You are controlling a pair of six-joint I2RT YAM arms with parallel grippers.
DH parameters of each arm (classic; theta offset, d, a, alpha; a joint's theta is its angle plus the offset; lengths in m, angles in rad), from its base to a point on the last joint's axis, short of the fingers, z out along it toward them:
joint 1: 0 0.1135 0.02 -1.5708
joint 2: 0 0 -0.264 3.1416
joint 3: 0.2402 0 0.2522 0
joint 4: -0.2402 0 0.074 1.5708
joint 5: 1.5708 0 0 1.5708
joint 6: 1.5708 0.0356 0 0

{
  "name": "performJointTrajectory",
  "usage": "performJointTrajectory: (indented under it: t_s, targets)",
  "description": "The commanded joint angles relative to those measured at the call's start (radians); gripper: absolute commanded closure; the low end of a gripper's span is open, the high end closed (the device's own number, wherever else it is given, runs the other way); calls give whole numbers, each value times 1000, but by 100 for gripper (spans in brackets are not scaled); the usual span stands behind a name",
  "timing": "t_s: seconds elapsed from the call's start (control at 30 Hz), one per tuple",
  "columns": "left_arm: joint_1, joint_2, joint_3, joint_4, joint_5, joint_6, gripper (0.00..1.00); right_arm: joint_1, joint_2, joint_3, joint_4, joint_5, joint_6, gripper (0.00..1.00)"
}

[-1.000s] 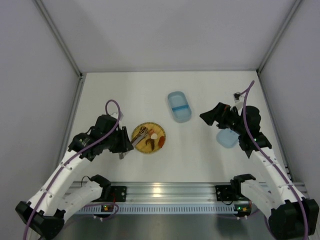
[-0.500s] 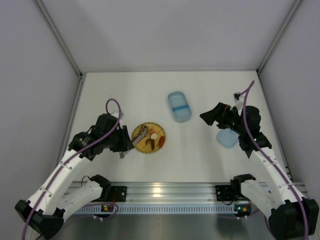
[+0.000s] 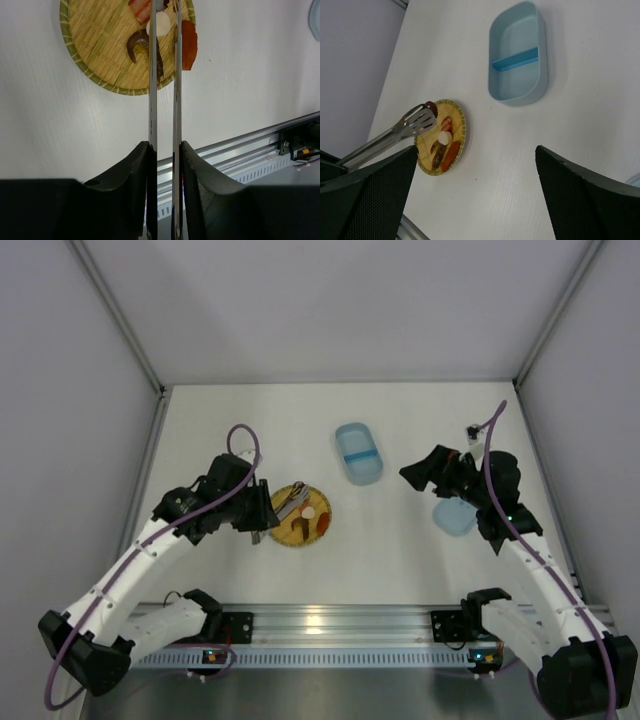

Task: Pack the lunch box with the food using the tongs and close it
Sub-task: Pick up the fake food from the plate, then place the fake food in the packing box.

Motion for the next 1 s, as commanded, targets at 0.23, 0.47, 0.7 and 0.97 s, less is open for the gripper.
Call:
performJointTrajectory:
  t_s: [0.23,0.47,0.7,0.97]
  targets:
    - [-34,180,190,203,-29,-2,72,13,20,104,-59,5,-38,0]
    - [-35,333,287,271,-21,18,72,12,31,140,-82,0,-44,1]
    - [-34,433,367,318,-26,21,72,13,53,159,-100,-8,-52,1]
    - [-34,528,442,351,-27,24,72,13,62,179,-118,-8,-66,0]
